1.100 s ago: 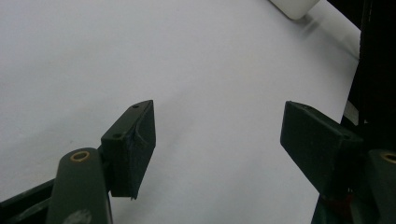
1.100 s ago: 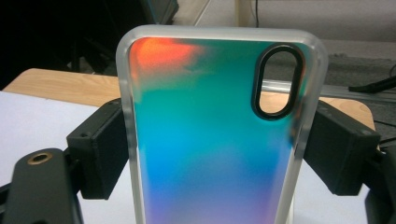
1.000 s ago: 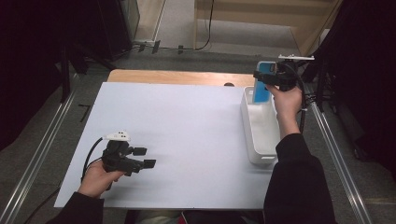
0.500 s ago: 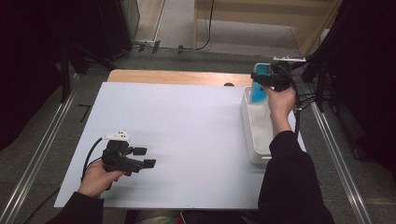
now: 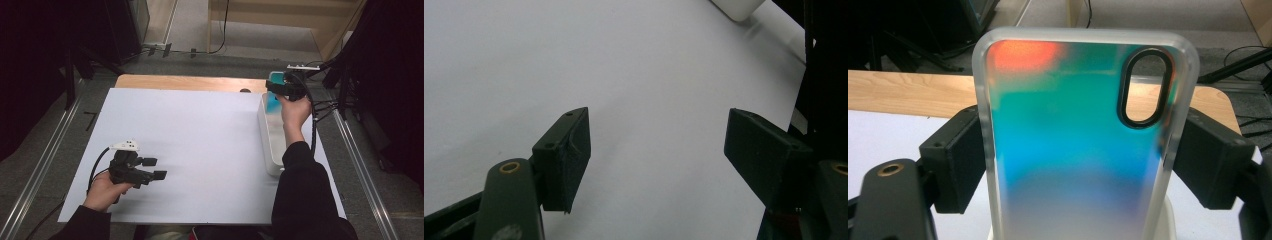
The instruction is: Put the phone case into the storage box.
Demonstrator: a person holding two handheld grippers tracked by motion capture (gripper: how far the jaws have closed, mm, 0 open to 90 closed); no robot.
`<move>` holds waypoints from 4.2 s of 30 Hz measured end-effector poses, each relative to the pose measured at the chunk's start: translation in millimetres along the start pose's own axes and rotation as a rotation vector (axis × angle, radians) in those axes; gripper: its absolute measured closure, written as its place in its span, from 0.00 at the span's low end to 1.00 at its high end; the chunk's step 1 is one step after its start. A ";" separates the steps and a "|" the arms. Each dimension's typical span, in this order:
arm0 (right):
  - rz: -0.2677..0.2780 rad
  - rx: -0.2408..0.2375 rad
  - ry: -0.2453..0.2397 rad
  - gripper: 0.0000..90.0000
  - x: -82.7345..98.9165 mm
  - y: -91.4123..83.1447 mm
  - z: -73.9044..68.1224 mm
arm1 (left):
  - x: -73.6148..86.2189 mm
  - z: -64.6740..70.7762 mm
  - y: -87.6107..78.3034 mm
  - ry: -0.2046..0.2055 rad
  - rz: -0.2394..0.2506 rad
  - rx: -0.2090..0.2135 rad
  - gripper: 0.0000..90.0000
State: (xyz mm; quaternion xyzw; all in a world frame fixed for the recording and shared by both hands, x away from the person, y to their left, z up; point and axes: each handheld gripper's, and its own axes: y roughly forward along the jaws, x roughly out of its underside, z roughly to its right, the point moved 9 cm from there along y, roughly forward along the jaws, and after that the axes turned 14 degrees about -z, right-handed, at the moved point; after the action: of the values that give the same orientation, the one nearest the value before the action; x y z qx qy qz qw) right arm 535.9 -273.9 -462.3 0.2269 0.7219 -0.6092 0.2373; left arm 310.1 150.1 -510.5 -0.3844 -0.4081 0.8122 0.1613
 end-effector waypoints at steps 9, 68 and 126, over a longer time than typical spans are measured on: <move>-0.018 0.013 -0.002 0.16 6.9 8.3 2.0 | -0.1 -0.3 0.2 0.001 0.000 -0.002 0.29; -0.118 0.023 -0.055 0.10 35.9 13.1 1.7 | 0.3 0.4 1.9 0.015 -0.011 -0.014 0.30; -0.155 -0.199 -0.337 0.14 75.0 -68.2 -65.3 | 0.1 -1.2 0.8 0.004 -0.003 -0.015 0.29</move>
State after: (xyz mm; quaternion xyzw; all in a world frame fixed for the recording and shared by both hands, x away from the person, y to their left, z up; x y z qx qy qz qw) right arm 430.6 -217.1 -446.6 0.0411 0.7438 -0.5808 0.3283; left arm 311.0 150.3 -511.6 -0.3864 -0.4144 0.8082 0.1603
